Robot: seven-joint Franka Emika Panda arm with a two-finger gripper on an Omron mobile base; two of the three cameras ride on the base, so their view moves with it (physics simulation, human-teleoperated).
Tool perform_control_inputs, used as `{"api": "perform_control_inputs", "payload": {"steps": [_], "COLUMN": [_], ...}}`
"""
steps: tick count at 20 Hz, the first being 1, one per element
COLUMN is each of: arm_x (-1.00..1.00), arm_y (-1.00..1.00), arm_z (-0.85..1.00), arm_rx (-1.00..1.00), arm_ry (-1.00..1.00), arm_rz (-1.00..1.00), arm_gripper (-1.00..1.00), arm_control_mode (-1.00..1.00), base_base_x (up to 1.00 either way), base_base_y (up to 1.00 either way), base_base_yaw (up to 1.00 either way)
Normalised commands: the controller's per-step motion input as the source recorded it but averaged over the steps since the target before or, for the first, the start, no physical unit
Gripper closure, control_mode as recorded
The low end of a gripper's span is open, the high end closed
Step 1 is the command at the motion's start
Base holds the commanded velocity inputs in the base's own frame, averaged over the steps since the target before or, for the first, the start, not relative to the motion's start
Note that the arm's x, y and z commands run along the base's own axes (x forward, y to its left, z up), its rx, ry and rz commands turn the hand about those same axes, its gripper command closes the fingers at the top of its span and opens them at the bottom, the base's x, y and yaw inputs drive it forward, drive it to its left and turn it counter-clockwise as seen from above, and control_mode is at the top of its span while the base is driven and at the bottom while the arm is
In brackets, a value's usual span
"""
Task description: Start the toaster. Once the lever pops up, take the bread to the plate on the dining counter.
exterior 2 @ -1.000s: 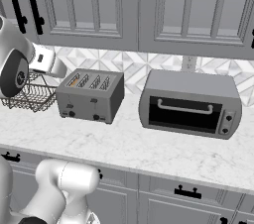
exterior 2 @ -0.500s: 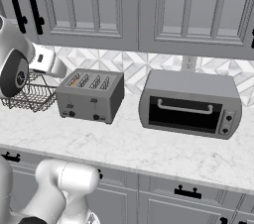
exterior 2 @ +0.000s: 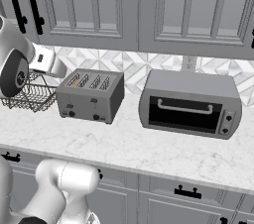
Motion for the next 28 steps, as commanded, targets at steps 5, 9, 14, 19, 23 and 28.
{"api": "perform_control_inputs", "payload": {"steps": [5,9,14,19,23,28], "arm_x": [0.00,0.00,0.00,0.00,0.00,0.00], "arm_y": [0.00,0.00,0.00,0.00,0.00,0.00], "arm_z": [0.00,0.00,0.00,0.00,0.00,0.00], "arm_rx": [0.00,0.00,0.00,0.00,0.00,0.00], "arm_ry": [0.00,0.00,0.00,0.00,0.00,0.00], "arm_rz": [0.00,0.00,0.00,0.00,0.00,0.00], "arm_gripper": [-1.00,-1.00,-1.00,-1.00,-1.00,-1.00], "arm_control_mode": [-1.00,-1.00,-1.00,-1.00,-1.00,-1.00], "base_base_x": [0.00,0.00,0.00,0.00,0.00,0.00], "base_base_y": [0.00,0.00,0.00,0.00,0.00,0.00], "base_base_yaw": [0.00,0.00,0.00,0.00,0.00,0.00]}}
